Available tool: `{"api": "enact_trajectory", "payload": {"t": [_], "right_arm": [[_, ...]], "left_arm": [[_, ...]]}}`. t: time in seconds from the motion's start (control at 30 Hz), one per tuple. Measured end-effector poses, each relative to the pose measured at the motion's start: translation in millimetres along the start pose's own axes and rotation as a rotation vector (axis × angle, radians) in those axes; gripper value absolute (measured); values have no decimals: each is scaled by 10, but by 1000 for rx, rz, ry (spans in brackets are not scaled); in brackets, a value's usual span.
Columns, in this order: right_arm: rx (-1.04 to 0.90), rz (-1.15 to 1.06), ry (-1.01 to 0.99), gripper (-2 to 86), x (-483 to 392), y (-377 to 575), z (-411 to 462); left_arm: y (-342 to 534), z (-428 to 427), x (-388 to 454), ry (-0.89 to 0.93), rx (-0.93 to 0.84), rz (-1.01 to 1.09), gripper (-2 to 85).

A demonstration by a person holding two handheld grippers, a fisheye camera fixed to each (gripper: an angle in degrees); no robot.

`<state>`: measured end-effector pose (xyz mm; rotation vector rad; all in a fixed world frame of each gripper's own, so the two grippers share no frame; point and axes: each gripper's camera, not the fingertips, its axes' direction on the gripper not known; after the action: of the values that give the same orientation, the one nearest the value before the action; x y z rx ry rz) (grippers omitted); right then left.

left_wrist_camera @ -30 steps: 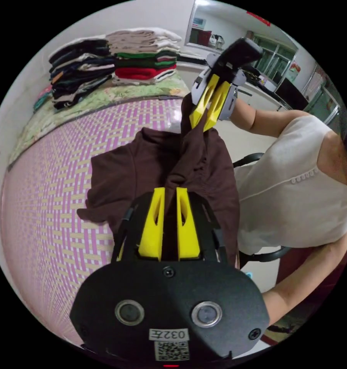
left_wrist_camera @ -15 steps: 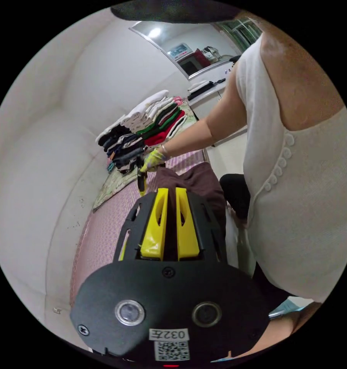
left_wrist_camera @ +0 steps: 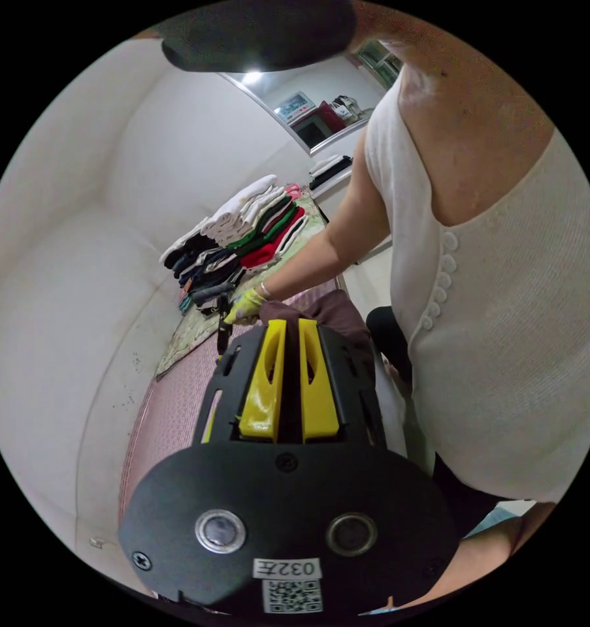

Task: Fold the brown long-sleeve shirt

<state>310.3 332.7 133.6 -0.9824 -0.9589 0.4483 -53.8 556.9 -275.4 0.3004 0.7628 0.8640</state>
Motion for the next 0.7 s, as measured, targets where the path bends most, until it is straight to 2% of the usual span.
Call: {"api": "enact_trajectory", "payload": {"t": [0.07,0.1,0.17,0.27,0.37,0.53,0.6,0.67,0.7], "right_arm": [[26,-301,-56,-3,-661,231,-336],[13,-369,-74,-4,-804,306,-398],[-136,-535,-199,-5,-1150,561,-501],[-309,-473,-194,5,-1100,718,-461],[-389,-370,-231,30,-891,783,-568],[-222,-299,-219,80,-749,835,-1157],[-129,-319,-356,92,-704,883,-1391],[-53,-307,-603,126,-518,949,-1590],[-40,-295,-636,131,-455,965,-1622]], "left_arm": [[22,-1,49,2,10,2,39],[25,-1,60,3,13,3,39],[22,3,100,12,23,8,40],[-18,20,153,20,30,26,40],[-87,51,196,17,22,41,40],[-192,35,188,3,9,41,40],[-232,34,168,-2,4,42,40],[-301,33,140,-4,0,53,40],[-320,33,133,-5,0,56,40]]}}
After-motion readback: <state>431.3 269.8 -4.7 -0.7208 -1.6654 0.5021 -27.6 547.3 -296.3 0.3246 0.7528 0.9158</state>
